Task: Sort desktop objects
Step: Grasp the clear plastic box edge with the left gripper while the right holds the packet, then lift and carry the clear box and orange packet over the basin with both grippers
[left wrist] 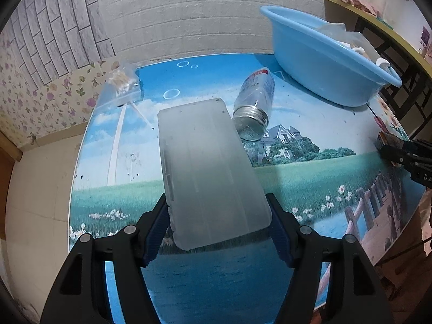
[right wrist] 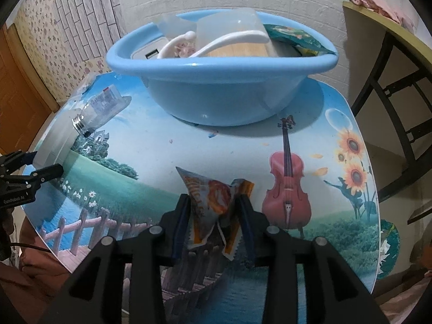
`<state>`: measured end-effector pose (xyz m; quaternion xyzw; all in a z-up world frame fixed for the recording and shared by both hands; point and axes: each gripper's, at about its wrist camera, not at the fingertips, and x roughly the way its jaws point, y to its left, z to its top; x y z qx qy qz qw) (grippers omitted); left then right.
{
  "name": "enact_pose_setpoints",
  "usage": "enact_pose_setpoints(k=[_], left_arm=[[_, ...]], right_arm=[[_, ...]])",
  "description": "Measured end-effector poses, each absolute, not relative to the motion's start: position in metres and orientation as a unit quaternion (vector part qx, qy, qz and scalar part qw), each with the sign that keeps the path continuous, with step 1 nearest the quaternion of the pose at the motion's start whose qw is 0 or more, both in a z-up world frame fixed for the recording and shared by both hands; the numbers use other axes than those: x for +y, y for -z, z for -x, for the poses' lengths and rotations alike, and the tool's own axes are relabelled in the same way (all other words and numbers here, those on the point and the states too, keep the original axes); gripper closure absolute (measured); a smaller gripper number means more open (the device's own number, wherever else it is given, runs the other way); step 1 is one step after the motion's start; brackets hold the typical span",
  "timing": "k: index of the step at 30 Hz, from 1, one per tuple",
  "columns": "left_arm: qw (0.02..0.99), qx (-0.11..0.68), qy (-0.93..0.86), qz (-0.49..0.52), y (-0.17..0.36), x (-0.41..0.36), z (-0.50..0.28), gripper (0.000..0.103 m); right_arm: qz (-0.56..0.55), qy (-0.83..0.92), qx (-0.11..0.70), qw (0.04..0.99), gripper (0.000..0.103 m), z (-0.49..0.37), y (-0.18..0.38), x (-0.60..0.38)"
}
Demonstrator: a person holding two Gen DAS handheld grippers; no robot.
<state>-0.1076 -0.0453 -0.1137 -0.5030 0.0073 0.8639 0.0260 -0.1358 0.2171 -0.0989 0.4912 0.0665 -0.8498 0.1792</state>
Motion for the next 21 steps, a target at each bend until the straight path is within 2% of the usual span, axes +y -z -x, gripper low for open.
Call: enact_pose_setpoints(k=[3, 5, 12, 15, 17, 21], left_arm=[[0.025, 0.007, -0.867, 0.498, 0.1142, -0.0455, 0.1083, 0.036], [0.024, 0.006, -0.869, 0.495, 0.1144, -0.0458, 0.1089, 0.036], [0.024, 0.006, -0.875, 0.483, 0.1157, -0.0484, 0.1127, 0.036], [0.023, 0.005, -0.877, 0.480, 0.1159, -0.0489, 0.1140, 0.036], [0.025, 0.006, -0.878, 0.478, 0.1160, -0.0497, 0.1141, 0.036], [0.027, 0.003, -0.881, 0.473, 0.1159, -0.0510, 0.1122, 0.036]], right_arm=[[-0.489, 0.851, 0.078, 0.175, 0.061, 0.1369, 0.1002, 0.2139], [-0.489, 0.852, 0.080, 0.170, 0.053, 0.1386, 0.1014, 0.2135], [-0.490, 0.854, 0.071, 0.160, 0.052, 0.1440, 0.1031, 0.2183], [-0.490, 0.854, 0.069, 0.162, 0.055, 0.1435, 0.1024, 0.2184], [-0.487, 0.854, 0.065, 0.168, 0.065, 0.1421, 0.1007, 0.2182], [-0.484, 0.855, 0.065, 0.173, 0.068, 0.1410, 0.0979, 0.2164]])
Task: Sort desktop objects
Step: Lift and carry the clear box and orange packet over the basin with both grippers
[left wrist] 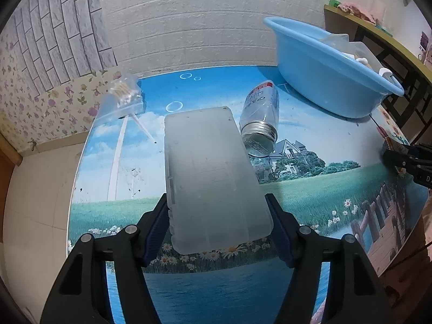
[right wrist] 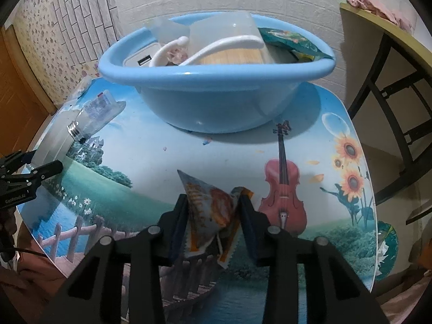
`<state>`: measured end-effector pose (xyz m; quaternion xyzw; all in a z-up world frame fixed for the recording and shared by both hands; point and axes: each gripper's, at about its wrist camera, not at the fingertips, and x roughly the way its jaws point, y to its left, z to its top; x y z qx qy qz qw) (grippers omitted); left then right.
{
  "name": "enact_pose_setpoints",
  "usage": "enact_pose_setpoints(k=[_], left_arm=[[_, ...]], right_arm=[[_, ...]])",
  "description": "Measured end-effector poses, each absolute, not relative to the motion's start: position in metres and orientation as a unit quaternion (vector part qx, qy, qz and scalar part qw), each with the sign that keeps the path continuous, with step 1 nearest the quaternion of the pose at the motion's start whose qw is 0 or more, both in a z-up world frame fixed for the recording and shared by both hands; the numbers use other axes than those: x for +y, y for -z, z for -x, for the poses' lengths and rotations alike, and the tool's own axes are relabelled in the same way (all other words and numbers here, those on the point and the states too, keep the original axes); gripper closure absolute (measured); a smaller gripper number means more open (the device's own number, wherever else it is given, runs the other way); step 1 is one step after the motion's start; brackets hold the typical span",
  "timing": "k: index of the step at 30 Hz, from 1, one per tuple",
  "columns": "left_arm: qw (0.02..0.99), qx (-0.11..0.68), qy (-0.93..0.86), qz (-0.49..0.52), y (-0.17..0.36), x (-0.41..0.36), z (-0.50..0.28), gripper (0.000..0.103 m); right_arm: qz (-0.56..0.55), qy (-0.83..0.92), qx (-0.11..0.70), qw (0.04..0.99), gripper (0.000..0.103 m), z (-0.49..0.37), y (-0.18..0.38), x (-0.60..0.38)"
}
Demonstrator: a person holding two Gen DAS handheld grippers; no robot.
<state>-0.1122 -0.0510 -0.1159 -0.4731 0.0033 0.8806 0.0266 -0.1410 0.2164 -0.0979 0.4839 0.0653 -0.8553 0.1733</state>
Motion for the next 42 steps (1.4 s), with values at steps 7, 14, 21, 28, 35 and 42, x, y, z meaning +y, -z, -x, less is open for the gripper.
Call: enact_pose_setpoints(k=[7, 14, 21, 28, 35, 42], left_arm=[[0.031, -0.007, -0.883, 0.469, 0.112, -0.054, 0.107, 0.037], [0.034, -0.019, -0.887, 0.460, 0.097, -0.061, 0.095, 0.038], [0.035, -0.020, -0.885, 0.463, 0.095, -0.067, 0.083, 0.039], [0.042, -0.015, -0.876, 0.481, 0.110, -0.065, 0.073, 0.040], [0.041, 0.004, -0.880, 0.474, 0.112, -0.060, 0.076, 0.040], [0.039, 0.005, -0.889, 0.456, 0.115, -0.060, 0.087, 0.031]], right_arm=[[-0.476, 0.857, 0.062, 0.188, 0.071, 0.136, 0.090, 0.214], [-0.465, 0.854, 0.065, 0.225, 0.071, 0.128, 0.079, 0.203], [-0.456, 0.850, 0.082, 0.250, 0.071, 0.122, 0.073, 0.190], [-0.466, 0.846, 0.083, 0.246, 0.071, 0.122, 0.080, 0.194], [-0.470, 0.845, 0.083, 0.241, 0.071, 0.124, 0.083, 0.195], [-0.473, 0.846, 0.083, 0.233, 0.071, 0.124, 0.084, 0.197]])
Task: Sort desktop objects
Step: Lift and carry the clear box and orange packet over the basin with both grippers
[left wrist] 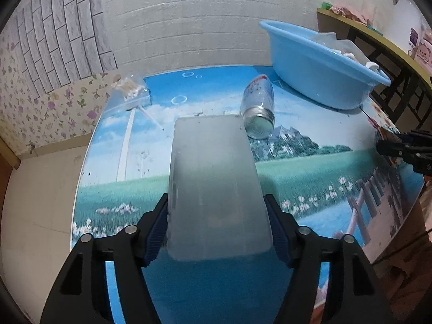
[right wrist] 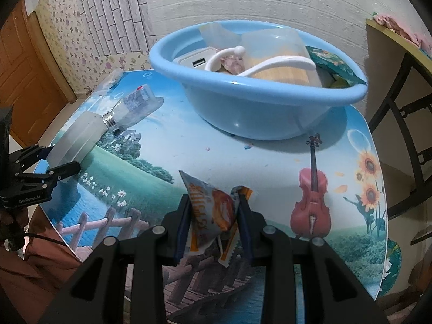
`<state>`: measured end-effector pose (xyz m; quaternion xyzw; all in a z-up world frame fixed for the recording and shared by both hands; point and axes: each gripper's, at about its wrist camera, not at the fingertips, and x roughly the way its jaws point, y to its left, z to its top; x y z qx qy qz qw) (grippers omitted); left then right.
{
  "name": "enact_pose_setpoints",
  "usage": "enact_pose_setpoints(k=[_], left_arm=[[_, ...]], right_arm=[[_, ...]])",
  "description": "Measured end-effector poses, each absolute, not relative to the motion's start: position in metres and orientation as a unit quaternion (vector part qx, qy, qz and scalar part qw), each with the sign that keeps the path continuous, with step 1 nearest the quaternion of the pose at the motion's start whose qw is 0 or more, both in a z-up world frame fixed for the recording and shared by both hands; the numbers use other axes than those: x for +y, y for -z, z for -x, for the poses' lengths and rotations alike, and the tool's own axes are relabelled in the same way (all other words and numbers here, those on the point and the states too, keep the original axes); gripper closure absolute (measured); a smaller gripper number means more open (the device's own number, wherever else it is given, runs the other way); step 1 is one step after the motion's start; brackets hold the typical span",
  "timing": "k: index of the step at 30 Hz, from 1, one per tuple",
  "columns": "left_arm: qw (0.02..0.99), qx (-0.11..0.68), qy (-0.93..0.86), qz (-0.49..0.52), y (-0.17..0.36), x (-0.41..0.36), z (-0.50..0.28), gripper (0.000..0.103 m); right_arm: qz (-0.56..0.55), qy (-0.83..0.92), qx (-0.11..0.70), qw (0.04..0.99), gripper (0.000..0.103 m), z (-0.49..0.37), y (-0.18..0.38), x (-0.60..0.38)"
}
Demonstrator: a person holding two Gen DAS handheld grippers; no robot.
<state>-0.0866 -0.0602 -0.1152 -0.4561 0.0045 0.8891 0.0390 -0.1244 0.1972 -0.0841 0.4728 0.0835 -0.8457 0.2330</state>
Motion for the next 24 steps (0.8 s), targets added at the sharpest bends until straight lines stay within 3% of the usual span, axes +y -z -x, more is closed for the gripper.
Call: enact_pose_setpoints(k=[2, 7, 8, 10, 24], left_arm=[[0.039, 0.003, -0.891, 0.453, 0.116, -0.060, 0.091, 0.026], [0.038, 0.004, -0.899, 0.437, 0.119, -0.061, 0.097, 0.026], [0.039, 0.005, -0.899, 0.435, 0.119, -0.061, 0.098, 0.027], [0.038, 0.005, -0.902, 0.431, 0.117, -0.062, 0.099, 0.040], [0.037, -0.028, -0.915, 0.400, 0.085, -0.072, 0.086, 0.040]], right_arm=[[-0.474, 0.845, 0.084, 0.233, 0.071, 0.124, 0.084, 0.196], [-0.474, 0.845, 0.086, 0.230, 0.071, 0.124, 0.085, 0.195], [-0.473, 0.846, 0.085, 0.231, 0.071, 0.124, 0.084, 0.195], [-0.473, 0.846, 0.085, 0.232, 0.071, 0.125, 0.084, 0.194], [-0.419, 0.856, 0.076, 0.292, 0.073, 0.119, 0.044, 0.184]])
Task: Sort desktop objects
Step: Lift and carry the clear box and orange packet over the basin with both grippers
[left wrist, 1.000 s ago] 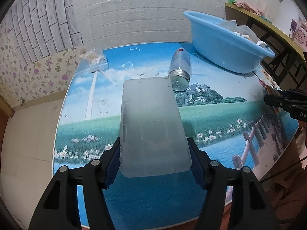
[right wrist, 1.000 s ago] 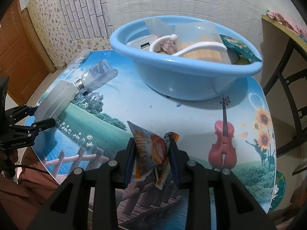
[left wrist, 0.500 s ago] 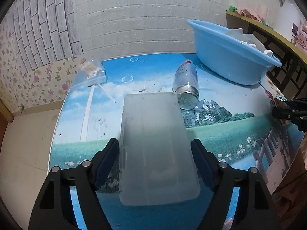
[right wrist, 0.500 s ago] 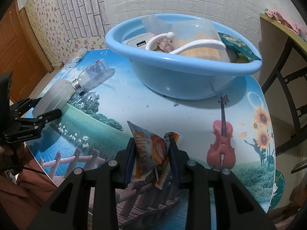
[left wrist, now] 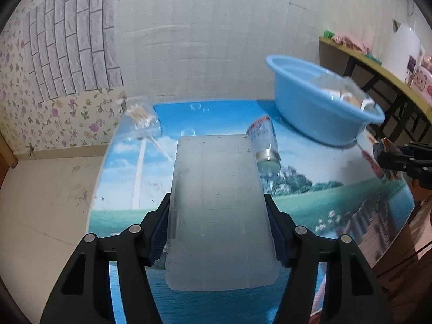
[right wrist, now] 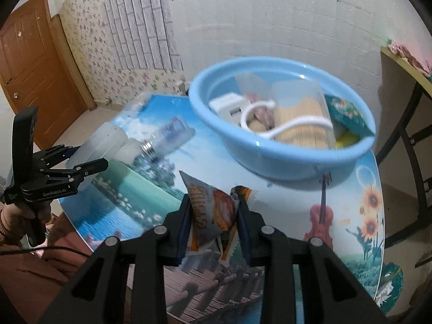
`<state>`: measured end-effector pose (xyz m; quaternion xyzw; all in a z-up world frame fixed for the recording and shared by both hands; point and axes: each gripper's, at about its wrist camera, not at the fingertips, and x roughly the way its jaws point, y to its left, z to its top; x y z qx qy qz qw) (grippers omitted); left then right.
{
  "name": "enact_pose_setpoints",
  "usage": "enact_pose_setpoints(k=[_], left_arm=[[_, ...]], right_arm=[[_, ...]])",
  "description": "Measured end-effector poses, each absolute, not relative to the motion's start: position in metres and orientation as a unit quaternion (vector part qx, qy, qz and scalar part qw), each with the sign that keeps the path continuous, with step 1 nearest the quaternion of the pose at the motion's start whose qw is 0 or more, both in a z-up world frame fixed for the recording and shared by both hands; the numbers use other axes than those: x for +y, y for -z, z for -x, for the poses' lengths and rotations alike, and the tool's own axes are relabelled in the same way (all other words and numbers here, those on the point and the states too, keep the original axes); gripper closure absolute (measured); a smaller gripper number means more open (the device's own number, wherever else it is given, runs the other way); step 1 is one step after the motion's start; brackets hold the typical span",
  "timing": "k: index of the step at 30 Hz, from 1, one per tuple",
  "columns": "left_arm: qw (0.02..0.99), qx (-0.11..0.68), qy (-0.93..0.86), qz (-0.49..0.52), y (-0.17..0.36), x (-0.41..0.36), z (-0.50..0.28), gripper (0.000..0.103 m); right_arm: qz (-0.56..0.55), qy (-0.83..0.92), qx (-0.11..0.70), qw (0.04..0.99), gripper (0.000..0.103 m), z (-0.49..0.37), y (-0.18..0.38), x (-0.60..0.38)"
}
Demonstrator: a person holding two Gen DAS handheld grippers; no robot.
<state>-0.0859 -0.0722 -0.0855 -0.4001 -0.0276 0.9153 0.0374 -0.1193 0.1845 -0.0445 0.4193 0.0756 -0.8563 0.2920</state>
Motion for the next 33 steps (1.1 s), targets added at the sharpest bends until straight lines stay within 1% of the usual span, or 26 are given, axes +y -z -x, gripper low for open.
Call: enact_pose_setpoints(k=[8, 14, 33], left_arm=[[0.030, -0.030, -0.925, 0.378, 0.061, -0.075, 0.086, 0.040], [0.040, -0.023, -0.928, 0.369, 0.049, -0.067, 0.094, 0.040], [0.094, 0.014, -0.936, 0.339, 0.009, -0.021, 0.163, 0.040]], right_arm=[[-0.379, 0.866, 0.068, 0.319, 0.073, 0.119, 0.011, 0.182], [-0.361, 0.880, 0.067, 0.301, 0.073, 0.133, -0.003, 0.193], [-0.352, 0.903, 0.053, 0.241, 0.073, 0.184, -0.005, 0.233]])
